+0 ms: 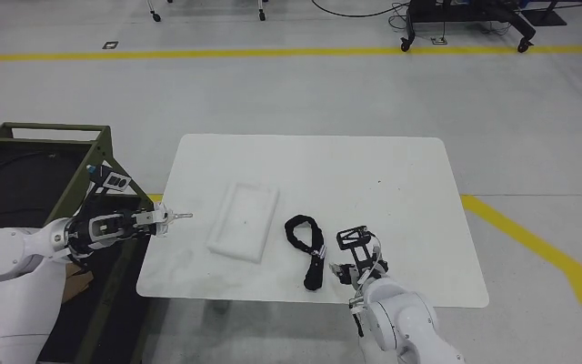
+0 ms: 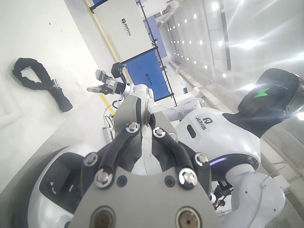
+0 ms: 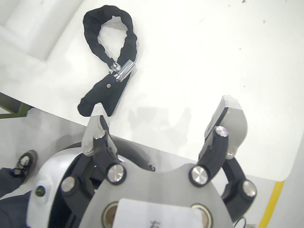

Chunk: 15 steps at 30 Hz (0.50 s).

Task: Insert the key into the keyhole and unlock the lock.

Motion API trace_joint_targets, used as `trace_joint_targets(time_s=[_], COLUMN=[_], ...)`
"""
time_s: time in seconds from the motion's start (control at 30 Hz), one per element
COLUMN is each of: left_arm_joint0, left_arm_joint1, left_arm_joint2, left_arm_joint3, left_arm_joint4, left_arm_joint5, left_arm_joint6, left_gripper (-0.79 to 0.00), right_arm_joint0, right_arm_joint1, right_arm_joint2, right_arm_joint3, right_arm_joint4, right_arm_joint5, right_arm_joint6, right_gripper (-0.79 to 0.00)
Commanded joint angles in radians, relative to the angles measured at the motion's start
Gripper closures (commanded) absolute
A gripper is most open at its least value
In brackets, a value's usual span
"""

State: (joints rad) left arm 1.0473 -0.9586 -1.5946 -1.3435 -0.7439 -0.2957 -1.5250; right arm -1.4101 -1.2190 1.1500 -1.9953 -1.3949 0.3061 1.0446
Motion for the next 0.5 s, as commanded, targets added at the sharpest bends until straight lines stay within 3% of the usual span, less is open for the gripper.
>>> trace_joint_targets(time_s=[0.0, 0.33, 0.47], left_arm_joint0=[0.000, 0.000, 0.000], left_arm_joint1=[0.000, 0.000, 0.000], left_arm_joint2=[0.000, 0.000, 0.000], left_arm_joint3=[0.000, 0.000, 0.000], left_arm_joint4=[0.000, 0.000, 0.000], left_arm_joint5=[0.000, 0.000, 0.000], left_arm_joint6=[0.000, 0.000, 0.000], left_gripper=[0.000, 0.000, 0.000], right_arm_joint0=[-0.003, -0.008, 0.036], right_arm_joint1=[0.000, 0.000, -0.011], right_arm_joint2=[0.002, 0.000, -0.012], right_arm_joint3=[-0.001, 0.005, 0.034], right_arm_joint4=[-0.009, 0.013, 0.092], right_arm_joint5=[-0.007, -0.018, -0.003], right_arm_joint6=[-0.006, -0.002, 0.124], right_gripper=[-0.785, -0.785, -0.785])
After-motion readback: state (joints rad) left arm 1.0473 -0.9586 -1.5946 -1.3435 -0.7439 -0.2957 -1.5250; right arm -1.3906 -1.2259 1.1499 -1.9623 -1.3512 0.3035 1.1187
